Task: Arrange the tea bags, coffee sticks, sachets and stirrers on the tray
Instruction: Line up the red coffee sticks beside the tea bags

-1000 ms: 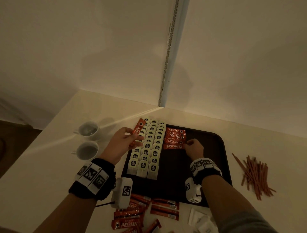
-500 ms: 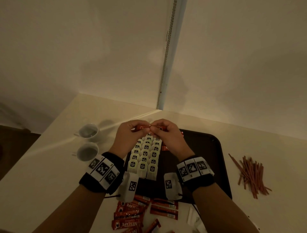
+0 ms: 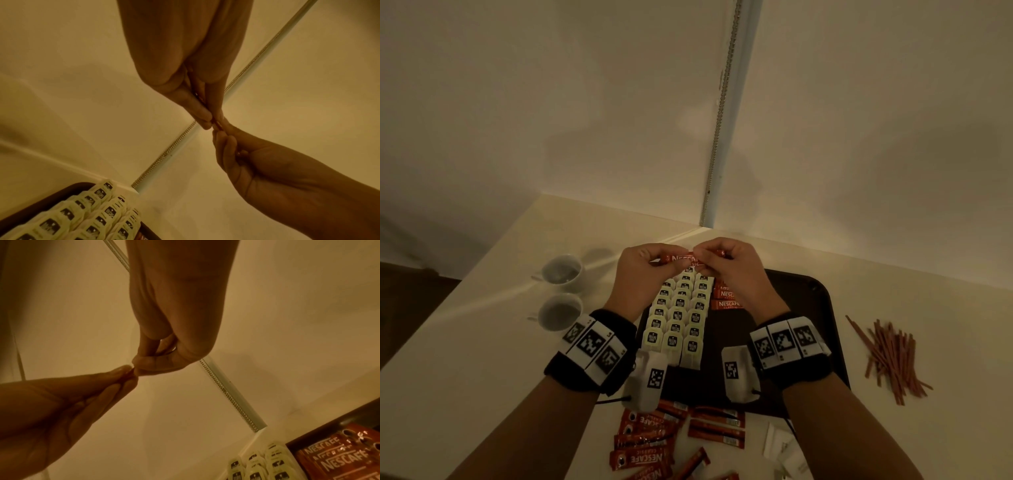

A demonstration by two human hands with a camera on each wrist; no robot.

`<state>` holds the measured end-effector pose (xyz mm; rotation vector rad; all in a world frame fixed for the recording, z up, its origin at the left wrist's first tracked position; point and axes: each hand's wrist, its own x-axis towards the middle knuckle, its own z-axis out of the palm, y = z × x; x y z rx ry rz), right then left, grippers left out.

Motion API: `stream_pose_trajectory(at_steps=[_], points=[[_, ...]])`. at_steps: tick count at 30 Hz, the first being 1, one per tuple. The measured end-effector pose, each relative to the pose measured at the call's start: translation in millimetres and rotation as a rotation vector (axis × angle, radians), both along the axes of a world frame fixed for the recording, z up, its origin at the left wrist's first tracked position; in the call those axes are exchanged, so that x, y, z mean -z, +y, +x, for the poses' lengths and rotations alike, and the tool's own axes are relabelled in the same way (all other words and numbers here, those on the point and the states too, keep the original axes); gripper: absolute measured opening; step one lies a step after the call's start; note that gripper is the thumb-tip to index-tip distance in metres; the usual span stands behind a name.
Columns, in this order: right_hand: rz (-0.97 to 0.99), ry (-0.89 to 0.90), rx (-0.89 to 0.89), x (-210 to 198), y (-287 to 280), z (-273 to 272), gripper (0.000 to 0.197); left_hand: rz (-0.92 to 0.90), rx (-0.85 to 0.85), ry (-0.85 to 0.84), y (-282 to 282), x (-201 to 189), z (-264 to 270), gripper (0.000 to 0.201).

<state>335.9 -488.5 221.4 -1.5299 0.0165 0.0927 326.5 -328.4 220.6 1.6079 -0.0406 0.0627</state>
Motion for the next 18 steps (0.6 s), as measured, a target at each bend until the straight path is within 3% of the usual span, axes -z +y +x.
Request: stream_pose_trajectory(at_steps=[3,12,15,18], points=[[0.022,0.029,0.002,-3,-6,-1,0.009,-0.037,-0.021,0.019,3,-2,-1,0.019],[-0.279,-0.022,-0.129,-3,-31,1,0.016,0.060,0.062,0.021,10,1,3,0.024],[-0.371,-0.023,-0.037,15,-52,11,0.016,0.077,0.137,0.083,16,5,0,0.035],[-0.468,0.055,0.087,45,-81,16,0.015,0.200,0.151,0.109,40,16,-13,0.027]])
